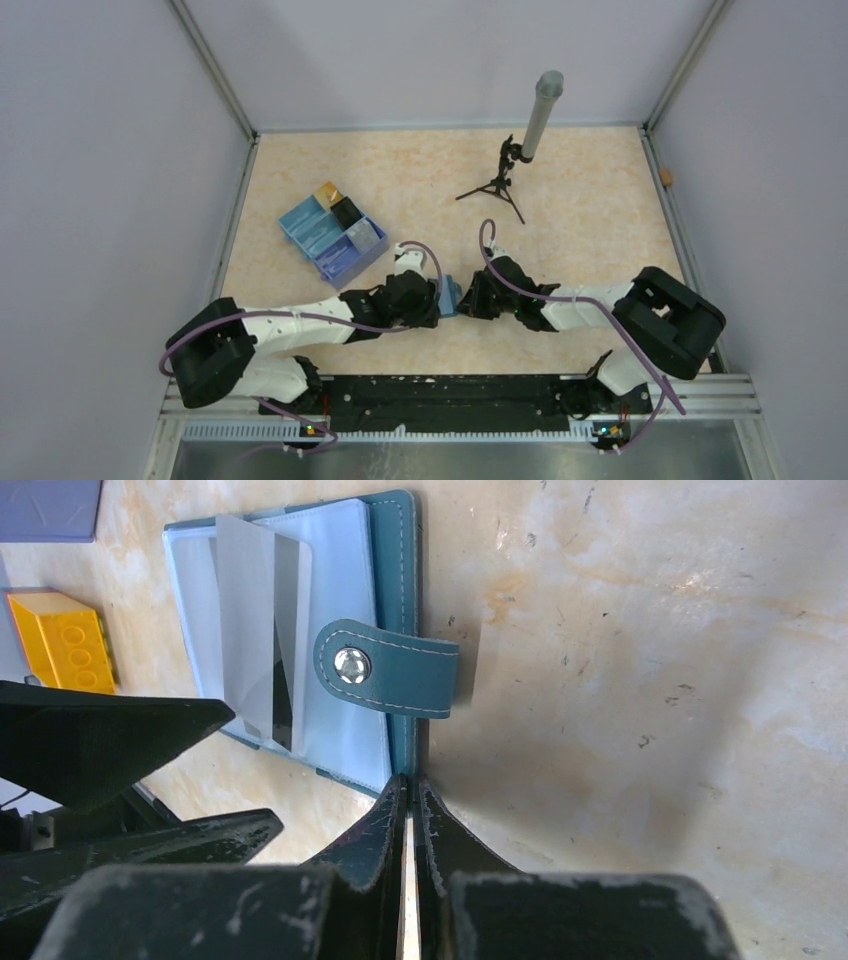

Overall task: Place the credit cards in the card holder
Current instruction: Insert the credit card into the card holder.

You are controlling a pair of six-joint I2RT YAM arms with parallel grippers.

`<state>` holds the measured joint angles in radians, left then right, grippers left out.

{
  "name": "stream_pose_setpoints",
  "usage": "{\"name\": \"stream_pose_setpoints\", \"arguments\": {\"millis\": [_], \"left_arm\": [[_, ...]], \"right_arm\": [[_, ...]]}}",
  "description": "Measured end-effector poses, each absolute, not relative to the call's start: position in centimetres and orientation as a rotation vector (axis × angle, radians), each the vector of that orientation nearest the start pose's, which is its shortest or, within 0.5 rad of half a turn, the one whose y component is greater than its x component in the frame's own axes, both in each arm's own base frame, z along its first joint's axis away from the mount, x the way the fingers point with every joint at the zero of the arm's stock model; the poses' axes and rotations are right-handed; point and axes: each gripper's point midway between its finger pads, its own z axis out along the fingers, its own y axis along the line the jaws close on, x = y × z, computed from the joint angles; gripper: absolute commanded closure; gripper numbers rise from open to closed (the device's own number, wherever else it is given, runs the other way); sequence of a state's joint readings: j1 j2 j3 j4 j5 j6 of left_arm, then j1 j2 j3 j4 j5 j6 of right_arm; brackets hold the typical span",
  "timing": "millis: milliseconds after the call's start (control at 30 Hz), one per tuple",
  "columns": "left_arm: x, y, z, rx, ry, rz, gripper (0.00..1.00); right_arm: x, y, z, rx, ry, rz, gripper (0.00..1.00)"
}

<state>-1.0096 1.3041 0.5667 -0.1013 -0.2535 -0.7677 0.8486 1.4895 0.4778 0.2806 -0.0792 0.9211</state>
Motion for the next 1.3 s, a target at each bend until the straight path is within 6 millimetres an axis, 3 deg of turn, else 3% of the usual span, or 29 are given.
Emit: {"name": "stream_pose_setpoints", "arguments": {"millis": [367,1033,1300], "left_arm": [[19.6,-23.5,4.7,0.1,2.436,-0.449,0.29],[18.8,-24.7,4.1,0.083,2.495,-0.539,0.29],[19.1,-24.1,5.8,0.059,2.445,-0.543,0.28]], "right_arm": [[19.3,29.2,1.8,0.043,2.51,0.938,1.0],[19.3,29.4,1.8,0.038,2.509,0.949,1.0],[19.3,29.4,1.7,0.038,2.51,0.951,1.0]]}}
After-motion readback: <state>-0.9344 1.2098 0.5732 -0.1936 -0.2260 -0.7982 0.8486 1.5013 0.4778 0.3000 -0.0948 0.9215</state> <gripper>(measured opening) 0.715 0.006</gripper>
